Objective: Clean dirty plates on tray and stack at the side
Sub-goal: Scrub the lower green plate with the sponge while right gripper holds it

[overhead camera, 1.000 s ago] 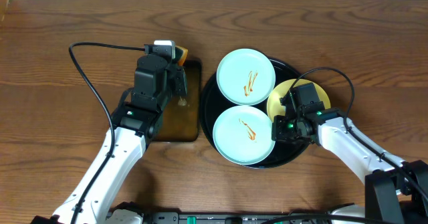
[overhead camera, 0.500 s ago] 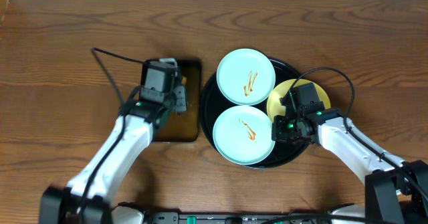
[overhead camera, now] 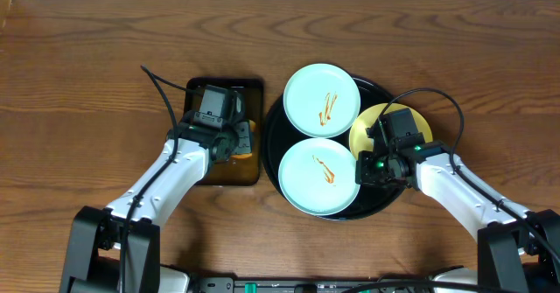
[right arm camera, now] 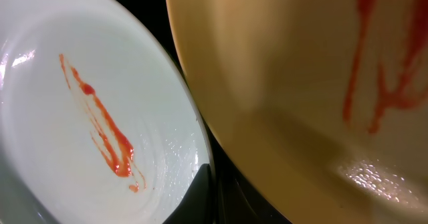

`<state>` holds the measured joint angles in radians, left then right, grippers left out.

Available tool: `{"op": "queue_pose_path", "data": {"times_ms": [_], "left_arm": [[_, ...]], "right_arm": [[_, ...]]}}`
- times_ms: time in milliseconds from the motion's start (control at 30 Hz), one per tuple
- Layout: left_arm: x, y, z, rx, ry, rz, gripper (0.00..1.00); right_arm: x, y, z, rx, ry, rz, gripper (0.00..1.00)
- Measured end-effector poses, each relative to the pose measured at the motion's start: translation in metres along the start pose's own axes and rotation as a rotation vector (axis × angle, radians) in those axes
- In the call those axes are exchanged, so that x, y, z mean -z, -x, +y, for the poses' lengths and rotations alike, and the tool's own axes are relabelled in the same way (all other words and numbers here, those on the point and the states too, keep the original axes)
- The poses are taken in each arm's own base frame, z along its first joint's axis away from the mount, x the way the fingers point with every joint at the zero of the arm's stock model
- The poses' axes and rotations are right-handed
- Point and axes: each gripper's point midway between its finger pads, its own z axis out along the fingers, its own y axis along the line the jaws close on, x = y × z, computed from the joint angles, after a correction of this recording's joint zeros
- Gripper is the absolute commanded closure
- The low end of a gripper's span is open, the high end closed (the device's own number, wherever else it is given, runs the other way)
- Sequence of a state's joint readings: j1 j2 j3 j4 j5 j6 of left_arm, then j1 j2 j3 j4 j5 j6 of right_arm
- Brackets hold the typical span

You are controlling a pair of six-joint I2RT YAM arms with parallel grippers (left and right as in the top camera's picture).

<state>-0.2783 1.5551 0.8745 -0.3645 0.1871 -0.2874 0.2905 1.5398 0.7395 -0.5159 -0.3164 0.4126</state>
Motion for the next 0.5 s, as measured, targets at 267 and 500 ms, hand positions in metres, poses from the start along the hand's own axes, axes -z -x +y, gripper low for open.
{"op": "queue_pose_path", "data": {"times_ms": [267,500], "left_arm": [[0.013,0.006,-0.077,-0.118,-0.207,-0.012,0.93],[0.008,-0.038,-0.154,-0.202,-0.331,0.049,0.92]], "right_arm": [[0.0,0.0,0.0,0.0,0.0,0.0,0.99],[0.0,0.0,0.0,0.0,0.0,0.0,0.99]]}}
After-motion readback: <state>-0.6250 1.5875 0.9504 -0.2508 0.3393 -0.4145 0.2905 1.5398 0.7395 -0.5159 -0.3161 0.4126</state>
